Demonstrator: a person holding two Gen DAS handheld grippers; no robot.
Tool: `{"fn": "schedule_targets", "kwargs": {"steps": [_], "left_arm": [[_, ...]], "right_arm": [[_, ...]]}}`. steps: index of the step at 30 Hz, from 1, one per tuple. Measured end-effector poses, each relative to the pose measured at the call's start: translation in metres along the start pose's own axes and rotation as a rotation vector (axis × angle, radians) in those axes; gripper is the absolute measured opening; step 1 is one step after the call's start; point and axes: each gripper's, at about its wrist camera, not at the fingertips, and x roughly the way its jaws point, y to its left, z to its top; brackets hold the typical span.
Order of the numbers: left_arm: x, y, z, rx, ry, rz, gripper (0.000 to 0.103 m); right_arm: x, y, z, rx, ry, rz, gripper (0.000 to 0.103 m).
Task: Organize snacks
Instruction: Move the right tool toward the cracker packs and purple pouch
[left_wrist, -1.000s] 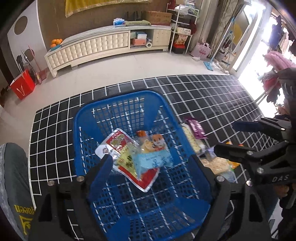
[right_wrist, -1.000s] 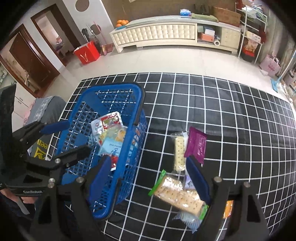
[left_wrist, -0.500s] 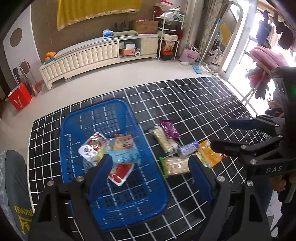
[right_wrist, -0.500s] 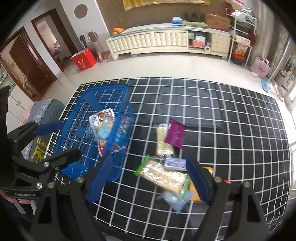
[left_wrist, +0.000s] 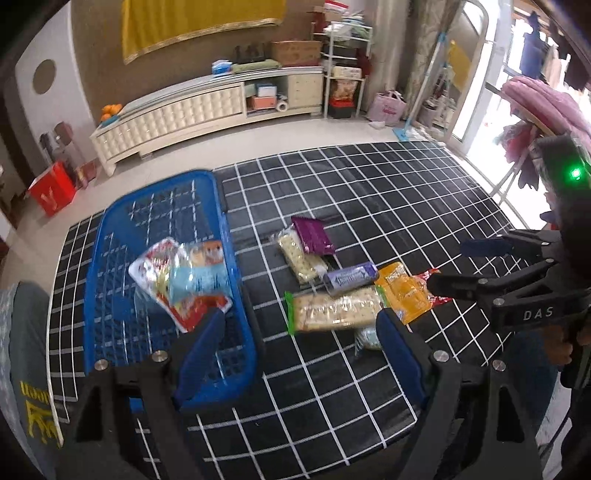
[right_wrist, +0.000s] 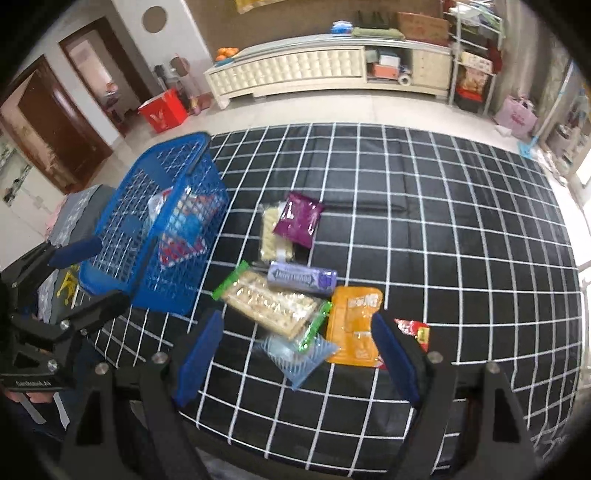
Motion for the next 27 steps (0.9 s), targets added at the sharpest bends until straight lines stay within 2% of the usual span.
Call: {"fn": "schedule_targets", "kwargs": {"steps": [4, 7, 9, 12, 15, 22, 27], "left_arm": [[-0.003, 0.0, -0.026, -0.098, -0.018, 0.021, 0.082], [-0.006, -0.003, -0.045, -0.14, -0.052, 0.086, 0.082], [-0.005, -0.005, -0.057, -0.17, -0.053, 0.107, 0.082], [0.0, -0.002, -0.068, -0.241, -0.04, 0.102, 0.082], [0.004, -0.004, -0.08, -0.284, -0.041, 0.168, 0.082], [0.034, -0.013, -0.098, -0.339, 0.056, 0.142, 0.082], [0.044, -0.014, -0.097, -0.353, 0.073, 0.142, 0.082]], "right_arm": [[0.021, 0.001, -0.011, -0.083, 0.038, 0.051, 0.086], [0.044, 0.005, -0.018, -0.144, 0.077, 0.077, 0.086], [0.06, 0.007, -0.02, -0.162, 0.105, 0.084, 0.086], [0.079, 0.006, -0.018, -0.175, 0.136, 0.083, 0.086], [0.096, 0.006, -0.014, -0.223, 0.165, 0.075, 0.086], [0.128, 0.009, -0.003, -0.293, 0.225, 0.083, 0.086], [0.147, 0.017, 0.006, -0.364, 0.263, 0.084, 0.086]]}}
